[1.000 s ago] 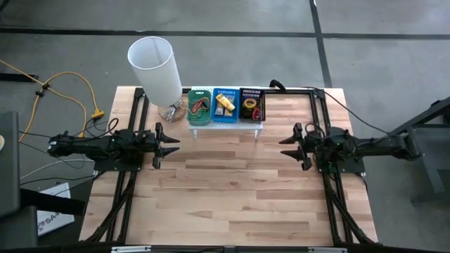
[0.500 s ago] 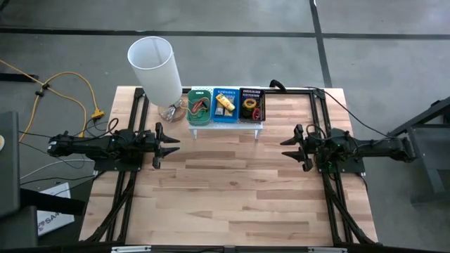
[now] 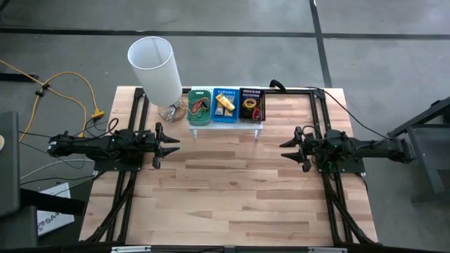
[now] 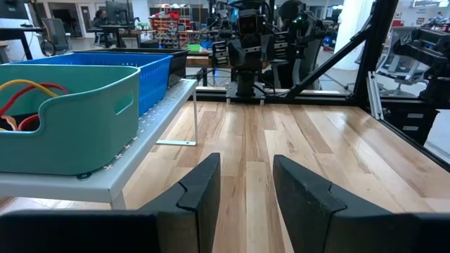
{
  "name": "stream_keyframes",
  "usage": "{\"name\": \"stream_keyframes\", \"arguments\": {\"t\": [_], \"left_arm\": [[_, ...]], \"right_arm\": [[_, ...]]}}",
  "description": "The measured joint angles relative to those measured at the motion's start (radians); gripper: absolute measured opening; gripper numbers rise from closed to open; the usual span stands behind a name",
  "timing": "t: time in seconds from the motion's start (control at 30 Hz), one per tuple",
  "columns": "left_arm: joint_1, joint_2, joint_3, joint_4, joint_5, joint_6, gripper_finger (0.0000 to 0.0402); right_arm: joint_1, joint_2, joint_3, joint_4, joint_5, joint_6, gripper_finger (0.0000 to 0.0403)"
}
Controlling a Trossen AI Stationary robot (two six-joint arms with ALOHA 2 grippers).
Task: Pick & Place Office Desk Supplies
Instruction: Return to Home Position
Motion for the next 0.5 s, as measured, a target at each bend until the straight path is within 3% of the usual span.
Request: {"name": "stream_keyframes", "arguments": {"t": [0.5], "left_arm": [[0.000,0.000,0.000,0.000,0.000,0.000,0.0126]], "right_arm": [[0.000,-0.083,-0.001,-0.066,0.026,-0.020,0.0166]]}}
